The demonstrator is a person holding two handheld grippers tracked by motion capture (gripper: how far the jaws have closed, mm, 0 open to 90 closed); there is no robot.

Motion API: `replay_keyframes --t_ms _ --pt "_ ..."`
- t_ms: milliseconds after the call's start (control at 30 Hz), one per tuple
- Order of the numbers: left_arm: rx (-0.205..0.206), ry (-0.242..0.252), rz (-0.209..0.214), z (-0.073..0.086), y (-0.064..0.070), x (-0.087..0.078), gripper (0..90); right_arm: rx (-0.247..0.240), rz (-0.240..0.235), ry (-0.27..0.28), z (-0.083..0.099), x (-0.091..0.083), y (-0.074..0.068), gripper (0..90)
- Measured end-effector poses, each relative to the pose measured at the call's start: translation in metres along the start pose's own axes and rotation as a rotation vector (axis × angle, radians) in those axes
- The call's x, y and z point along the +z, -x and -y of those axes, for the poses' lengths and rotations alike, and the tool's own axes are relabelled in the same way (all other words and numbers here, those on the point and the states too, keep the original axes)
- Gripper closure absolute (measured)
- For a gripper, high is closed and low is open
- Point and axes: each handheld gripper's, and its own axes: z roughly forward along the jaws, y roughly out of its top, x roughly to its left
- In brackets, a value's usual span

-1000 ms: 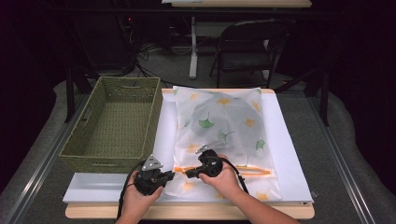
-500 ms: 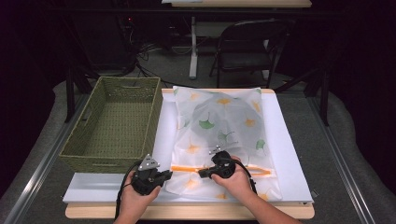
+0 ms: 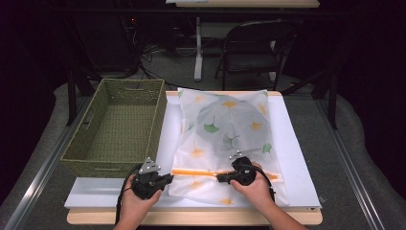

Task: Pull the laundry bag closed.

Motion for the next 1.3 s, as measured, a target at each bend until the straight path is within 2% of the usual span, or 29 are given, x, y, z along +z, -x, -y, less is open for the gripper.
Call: replay_keyframes --t_ms 67,133,200,367,567,967,1300 --pt "-0.003 -0.003 -0.005 0.0 -0.001 -0.001 87.4 0.029 0.009 0.01 0.004 -0.007 0.004 90.0" --pt "-0.005 -0.004 -0.008 0.0 -0.001 -0.001 87.5 0.022 0.008 0.016 0.005 -0.008 0.007 90.0" --pt "-0.001 -0.009 -0.015 0.0 -0.001 -0.001 87.5 0.044 0.019 0.017 0.008 -0.014 0.011 90.0" --pt "-0.01 -0.009 -0.031 -0.001 -0.002 -0.002 87.5 0.065 0.038 0.029 0.016 -0.023 0.016 90.0" --pt "-0.014 -0.005 -0.029 -0.001 -0.003 -0.002 87.5 0.076 0.076 0.034 0.025 -0.037 0.025 90.0" --pt "-0.021 -0.013 -0.026 0.0 -0.004 -0.002 87.4 0.143 0.128 0.064 0.047 -0.064 0.046 90.0" --pt "-0.026 -0.012 -0.029 0.0 -0.004 -0.002 87.5 0.183 0.183 0.084 0.063 -0.083 0.057 90.0"
